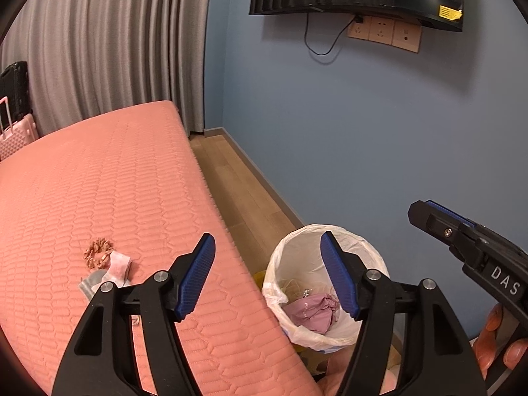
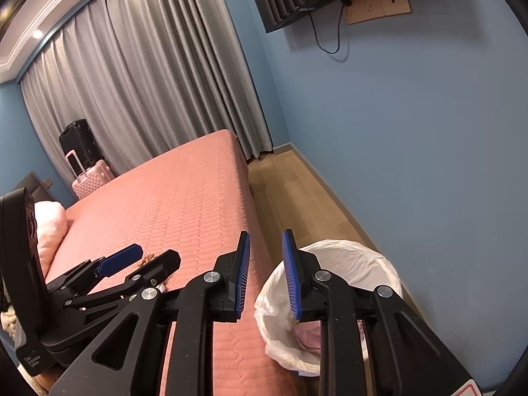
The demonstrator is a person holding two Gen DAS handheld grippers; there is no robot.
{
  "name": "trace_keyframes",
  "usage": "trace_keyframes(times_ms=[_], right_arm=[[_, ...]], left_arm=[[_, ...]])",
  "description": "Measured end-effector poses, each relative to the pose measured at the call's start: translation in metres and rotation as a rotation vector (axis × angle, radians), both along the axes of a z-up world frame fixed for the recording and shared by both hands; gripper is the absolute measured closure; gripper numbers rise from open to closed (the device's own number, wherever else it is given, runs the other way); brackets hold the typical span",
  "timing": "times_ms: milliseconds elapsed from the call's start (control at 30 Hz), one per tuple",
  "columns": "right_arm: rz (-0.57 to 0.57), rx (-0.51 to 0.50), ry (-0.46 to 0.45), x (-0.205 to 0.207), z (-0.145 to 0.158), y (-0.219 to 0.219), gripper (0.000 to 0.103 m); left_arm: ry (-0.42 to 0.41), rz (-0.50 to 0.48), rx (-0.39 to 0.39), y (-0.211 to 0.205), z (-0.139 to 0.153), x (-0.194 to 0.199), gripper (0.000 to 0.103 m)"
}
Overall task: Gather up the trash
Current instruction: 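Move both tools back to the remaining items on the bed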
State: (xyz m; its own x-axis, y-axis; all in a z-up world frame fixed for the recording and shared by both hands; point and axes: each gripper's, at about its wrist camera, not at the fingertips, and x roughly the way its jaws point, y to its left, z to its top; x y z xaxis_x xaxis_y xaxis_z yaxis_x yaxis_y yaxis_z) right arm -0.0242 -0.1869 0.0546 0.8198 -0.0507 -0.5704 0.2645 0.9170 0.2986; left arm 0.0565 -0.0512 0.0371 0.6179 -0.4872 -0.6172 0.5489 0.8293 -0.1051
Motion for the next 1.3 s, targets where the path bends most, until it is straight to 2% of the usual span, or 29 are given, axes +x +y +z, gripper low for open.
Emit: trace_keyframes(times_ms=[233, 300, 367, 500, 633, 700, 900, 1300], right_arm=[[0.073, -0.007, 0.029, 0.012, -0.010, 0.035, 0.082], [0.092, -0.009, 0.036, 0.017, -0.012, 0.045, 0.080], [0.108, -0.014, 0.041, 0.021, -0.014, 0.055, 0.073], [0.142, -0.019, 0.055, 0.032, -0.018, 0.076, 0.070], [0.177, -0.022, 0.075, 0.043, -0.024, 0.098, 0.068], [0.194, -0.025, 0.083, 0.049, -0.027, 0.108, 0.063], [0.253, -0.028, 0.121, 0.073, -0.041, 0.140, 0.063], [0.340, 0.053, 0.225, 0.149, -0.096, 0.189, 0.063]], left_arm=[[0.029, 0.073, 0.011, 0.033, -0.011, 0.008, 0.037], [0.039, 0.098, 0.011, 0.044, -0.014, 0.011, 0.035], [0.049, 0.126, 0.010, 0.056, -0.018, 0.015, 0.032], [0.068, 0.188, 0.009, 0.080, -0.026, 0.022, 0.025], [0.100, 0.247, 0.003, 0.108, -0.037, 0.031, 0.025], [0.118, 0.276, -0.001, 0.123, -0.044, 0.035, 0.025], [0.169, 0.360, -0.002, 0.164, -0.064, 0.052, 0.025], [0.272, 0.489, -0.015, 0.240, -0.107, 0.088, 0.025]])
